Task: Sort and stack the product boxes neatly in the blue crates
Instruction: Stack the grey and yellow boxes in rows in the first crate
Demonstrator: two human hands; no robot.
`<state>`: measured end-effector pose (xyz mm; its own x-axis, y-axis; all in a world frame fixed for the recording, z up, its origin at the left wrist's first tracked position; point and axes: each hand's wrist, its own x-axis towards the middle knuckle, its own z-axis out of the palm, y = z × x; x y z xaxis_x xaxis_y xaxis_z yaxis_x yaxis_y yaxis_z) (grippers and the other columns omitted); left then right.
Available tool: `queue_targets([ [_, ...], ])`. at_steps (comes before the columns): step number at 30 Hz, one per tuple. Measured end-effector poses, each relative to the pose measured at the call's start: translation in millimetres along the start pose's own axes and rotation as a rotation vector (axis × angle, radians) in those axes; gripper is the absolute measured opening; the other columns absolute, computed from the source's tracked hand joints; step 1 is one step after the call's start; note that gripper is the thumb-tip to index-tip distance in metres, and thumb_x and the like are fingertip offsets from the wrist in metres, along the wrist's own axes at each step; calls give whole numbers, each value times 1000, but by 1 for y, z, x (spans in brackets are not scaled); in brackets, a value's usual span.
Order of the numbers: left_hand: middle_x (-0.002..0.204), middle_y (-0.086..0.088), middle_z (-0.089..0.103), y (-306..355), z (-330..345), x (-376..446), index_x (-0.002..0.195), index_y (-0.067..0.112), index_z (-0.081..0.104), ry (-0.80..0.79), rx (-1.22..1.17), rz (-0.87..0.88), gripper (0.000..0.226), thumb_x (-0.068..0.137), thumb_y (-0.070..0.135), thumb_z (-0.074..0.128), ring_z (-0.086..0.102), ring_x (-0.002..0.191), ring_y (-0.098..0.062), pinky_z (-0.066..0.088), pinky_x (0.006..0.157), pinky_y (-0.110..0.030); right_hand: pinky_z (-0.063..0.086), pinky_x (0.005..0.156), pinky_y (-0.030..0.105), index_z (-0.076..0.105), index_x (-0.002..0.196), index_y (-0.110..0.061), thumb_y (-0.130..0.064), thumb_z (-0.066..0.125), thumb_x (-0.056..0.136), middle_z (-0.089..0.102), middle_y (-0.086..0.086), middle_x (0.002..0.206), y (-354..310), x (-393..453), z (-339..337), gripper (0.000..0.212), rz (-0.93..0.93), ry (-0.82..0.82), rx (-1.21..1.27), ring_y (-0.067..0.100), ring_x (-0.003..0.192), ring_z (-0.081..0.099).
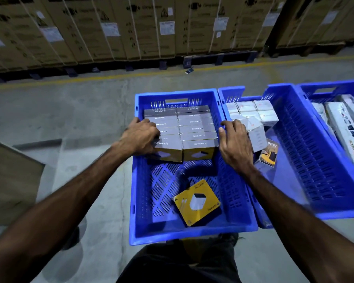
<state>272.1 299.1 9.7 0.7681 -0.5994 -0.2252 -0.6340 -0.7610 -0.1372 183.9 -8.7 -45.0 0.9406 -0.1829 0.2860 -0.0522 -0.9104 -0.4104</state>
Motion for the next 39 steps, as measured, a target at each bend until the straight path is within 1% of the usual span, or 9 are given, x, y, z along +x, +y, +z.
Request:
queue_targets([
  [6, 110, 2, 73, 6, 2, 7, 102, 24, 75, 0, 67, -35, 95, 53, 93, 33, 61, 110, -26, 34, 90, -40, 48, 81, 45, 56, 119, -15, -41, 31, 110, 54, 9, 112, 1, 1, 0, 37, -4, 22, 7, 26, 101, 51],
  [11, 106, 0, 75, 9, 3, 11, 97, 21, 74, -5, 138, -33, 74, 70, 88, 58, 65, 106, -26, 36, 91, -40, 47, 80, 41, 57, 120, -14, -42, 30, 109, 54, 8, 112, 0, 0, 0, 40, -1, 17, 15, 23, 101, 50],
  [13, 106, -1, 75, 14, 1, 11, 95, 20, 72, -21, 166, -35, 62, 77, 78, 64, 67, 104, -26, 36, 92, -41, 47, 81, 42, 57, 120, -15, -42, 29, 109, 55, 8, 112, 1, 0, -1, 40, -1, 19, 27, 23, 101, 50],
  [16, 110, -3, 75, 23, 1, 8, 102, 21, 69, -31, 262, -24, 40, 89, 58, 63, 68, 106, -27, 36, 99, -42, 46, 80, 41, 57, 121, -14, -40, 32, 109, 55, 8, 112, 2, 0, 0, 38, -12, 37, 39, 24, 100, 50],
  [18, 111, -5, 75, 25, 1, 7, 103, 21, 68, -52, 266, -41, 39, 94, 57, 58, 70, 106, -27, 37, 100, -41, 45, 80, 39, 58, 121, -13, -39, 33, 109, 55, 9, 111, 2, 1, 0, 38, -16, 40, 34, 25, 99, 50],
  [24, 104, -5, 76, 24, 5, 14, 98, 19, 68, -29, 262, -95, 48, 96, 64, 52, 70, 98, -25, 40, 97, -42, 47, 81, 42, 58, 122, -11, -38, 33, 110, 55, 10, 112, 3, 1, 1, 38, -24, 52, 41, 25, 99, 51],
  [27, 106, -3, 75, 22, 10, 20, 102, 21, 69, -18, 287, -100, 68, 83, 85, 52, 67, 103, -25, 37, 97, -43, 49, 80, 43, 57, 122, -13, -39, 32, 110, 55, 9, 112, 3, 2, 2, 38, -17, 45, 35, 24, 100, 51],
  [32, 102, -4, 75, 18, 25, 24, 95, 20, 68, 30, 256, -107, 86, 71, 99, 42, 64, 100, -25, 38, 94, -44, 45, 79, 38, 58, 121, -11, -35, 35, 110, 55, 10, 111, 3, 1, 2, 35, -42, 69, 27, 25, 98, 50],
  [39, 107, -4, 74, 35, 42, 15, 105, 21, 66, 96, 205, -193, 83, 73, 96, 49, 64, 101, -26, 39, 86, -40, 46, 79, 39, 57, 121, -12, -34, 34, 110, 54, 10, 110, 3, 1, 4, 34, -45, 65, 23, 25, 98, 50],
])
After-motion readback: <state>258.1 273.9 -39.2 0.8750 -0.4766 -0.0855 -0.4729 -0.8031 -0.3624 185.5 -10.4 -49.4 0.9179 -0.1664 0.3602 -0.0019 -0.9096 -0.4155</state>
